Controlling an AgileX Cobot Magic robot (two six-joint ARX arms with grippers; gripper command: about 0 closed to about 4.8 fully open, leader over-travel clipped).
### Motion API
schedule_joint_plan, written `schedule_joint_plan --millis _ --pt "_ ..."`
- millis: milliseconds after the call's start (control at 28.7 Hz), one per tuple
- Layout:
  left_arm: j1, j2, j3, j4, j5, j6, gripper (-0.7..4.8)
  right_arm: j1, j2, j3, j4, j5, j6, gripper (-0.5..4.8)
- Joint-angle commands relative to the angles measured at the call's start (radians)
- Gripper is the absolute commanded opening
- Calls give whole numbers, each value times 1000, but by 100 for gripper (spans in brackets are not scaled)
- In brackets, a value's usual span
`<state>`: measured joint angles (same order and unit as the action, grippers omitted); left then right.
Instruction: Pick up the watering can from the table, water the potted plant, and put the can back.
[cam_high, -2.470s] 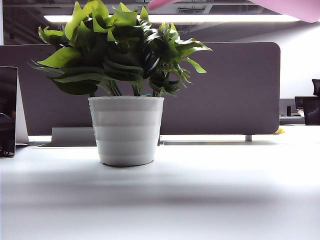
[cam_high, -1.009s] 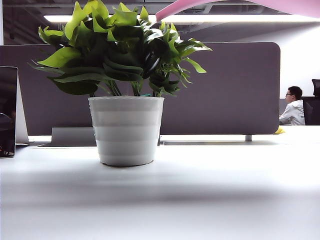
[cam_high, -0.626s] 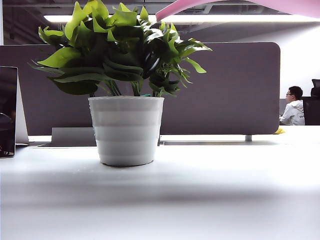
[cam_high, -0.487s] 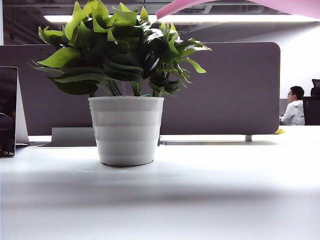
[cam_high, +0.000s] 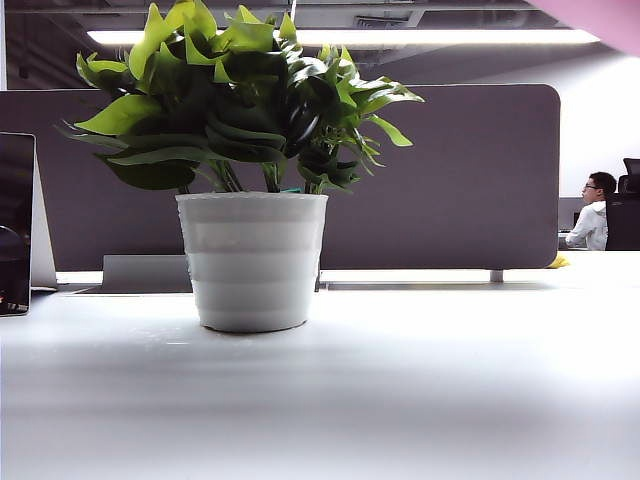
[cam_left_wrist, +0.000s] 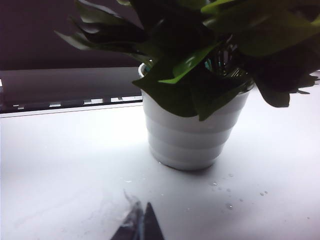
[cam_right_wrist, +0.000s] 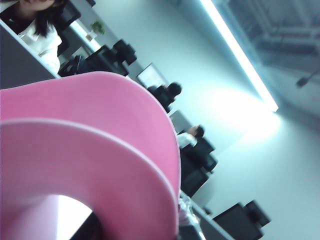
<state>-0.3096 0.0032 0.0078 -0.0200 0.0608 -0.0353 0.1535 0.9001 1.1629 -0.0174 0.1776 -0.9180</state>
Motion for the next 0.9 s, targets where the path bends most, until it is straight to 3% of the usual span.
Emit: schedule_joint_plan --millis 35,139,348,696,905 --pt "0 1 1 6 0 1 -5 -2 -21 13 59 28 101 73" --pt "0 1 1 6 0 1 -5 -3 -35 13 30 68 183 74" --pt "0 1 1 6 0 1 -5 -67 -58 11 -90 36 340 74" --pt "0 1 1 6 0 1 -5 -257 -71 -3 -179 -219 581 74" --pt "0 1 1 6 4 1 -5 -456 -77 -137 -98 -448 746 74"
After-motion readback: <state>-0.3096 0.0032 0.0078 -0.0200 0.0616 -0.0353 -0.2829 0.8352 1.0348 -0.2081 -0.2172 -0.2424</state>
